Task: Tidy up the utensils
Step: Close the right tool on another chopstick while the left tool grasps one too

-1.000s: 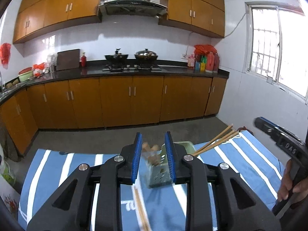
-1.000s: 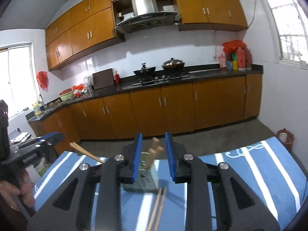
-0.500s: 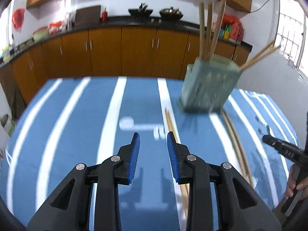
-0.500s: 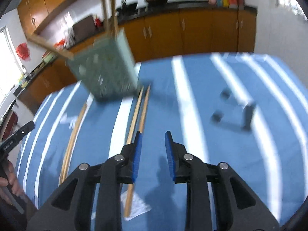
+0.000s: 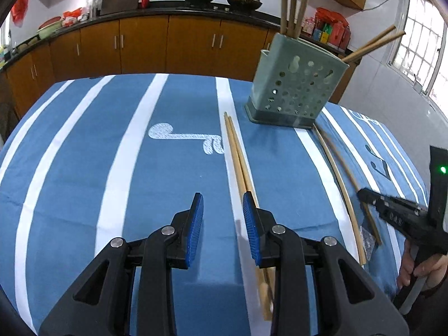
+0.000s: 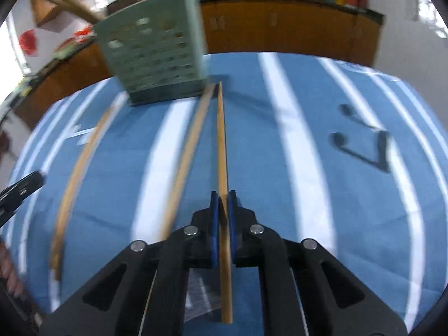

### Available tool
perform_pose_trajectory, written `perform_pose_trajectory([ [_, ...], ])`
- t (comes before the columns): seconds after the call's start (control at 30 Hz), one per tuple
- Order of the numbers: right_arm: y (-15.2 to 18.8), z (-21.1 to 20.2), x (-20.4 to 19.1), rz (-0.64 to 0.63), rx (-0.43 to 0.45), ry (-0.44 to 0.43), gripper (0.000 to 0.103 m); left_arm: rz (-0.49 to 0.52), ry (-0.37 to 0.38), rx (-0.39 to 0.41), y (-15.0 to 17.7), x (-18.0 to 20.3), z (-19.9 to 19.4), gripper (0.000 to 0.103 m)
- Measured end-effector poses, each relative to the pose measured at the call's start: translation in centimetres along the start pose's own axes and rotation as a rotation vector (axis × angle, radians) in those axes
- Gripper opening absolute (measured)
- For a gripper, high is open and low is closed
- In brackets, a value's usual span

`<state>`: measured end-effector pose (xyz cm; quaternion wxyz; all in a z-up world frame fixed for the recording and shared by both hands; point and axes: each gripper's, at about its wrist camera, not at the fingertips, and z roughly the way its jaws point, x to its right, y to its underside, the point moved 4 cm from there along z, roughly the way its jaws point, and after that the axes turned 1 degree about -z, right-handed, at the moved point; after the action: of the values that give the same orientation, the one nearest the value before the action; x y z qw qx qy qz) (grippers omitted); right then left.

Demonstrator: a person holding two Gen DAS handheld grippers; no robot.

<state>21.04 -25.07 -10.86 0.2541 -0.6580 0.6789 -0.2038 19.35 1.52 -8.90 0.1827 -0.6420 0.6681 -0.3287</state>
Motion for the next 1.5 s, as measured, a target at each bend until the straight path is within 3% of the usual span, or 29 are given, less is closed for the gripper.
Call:
perform_pose_trajectory([
  [0.17,-0.2,0.1,3.3,0.130,0.005,0.049,0.008,0.039,0.016,-0.028,0.6,1.1,0.7,0.030],
  [0.4,0.0,-0.2,3.2,0.109,0.009,0.056,0.008,0.090,-0.015,-0.086,1.6,2.0,2.3,0.023],
  [0.83,-0.1,-0.1,2.3,0.070,0.009,0.024,0.012,0.121,-0.057,-0.090,1.7,2.5,2.6,0.022],
  [0.9,0.0,-0.2,2.1,0.061,0.009,0.023,0.012,0.124,-0.068,-0.085,1.7,2.5,2.7,0.019],
  [0.97,0.0,-0.2,1.9,0.052,0.012,0.026,0.012,0.127,-0.083,-0.079,1.7,2.5,2.7,0.010],
  [1.07,0.0,-0.2,1.8,0.040,0.013,0.031,0.011,0.113,-0.088,-0.079,1.4,2.0,2.8,0.007],
  [1.33,-1.4,0.7,2.6,0.022,0.021,0.063,0.008,0.039,-0.219,-0.067,-1.3,-1.8,4.2,0.007],
  [1.5,-2.3,1.5,3.4,0.008,0.042,0.089,0.008,0.007,-0.254,-0.046,-2.1,-3.0,4.6,0.007],
])
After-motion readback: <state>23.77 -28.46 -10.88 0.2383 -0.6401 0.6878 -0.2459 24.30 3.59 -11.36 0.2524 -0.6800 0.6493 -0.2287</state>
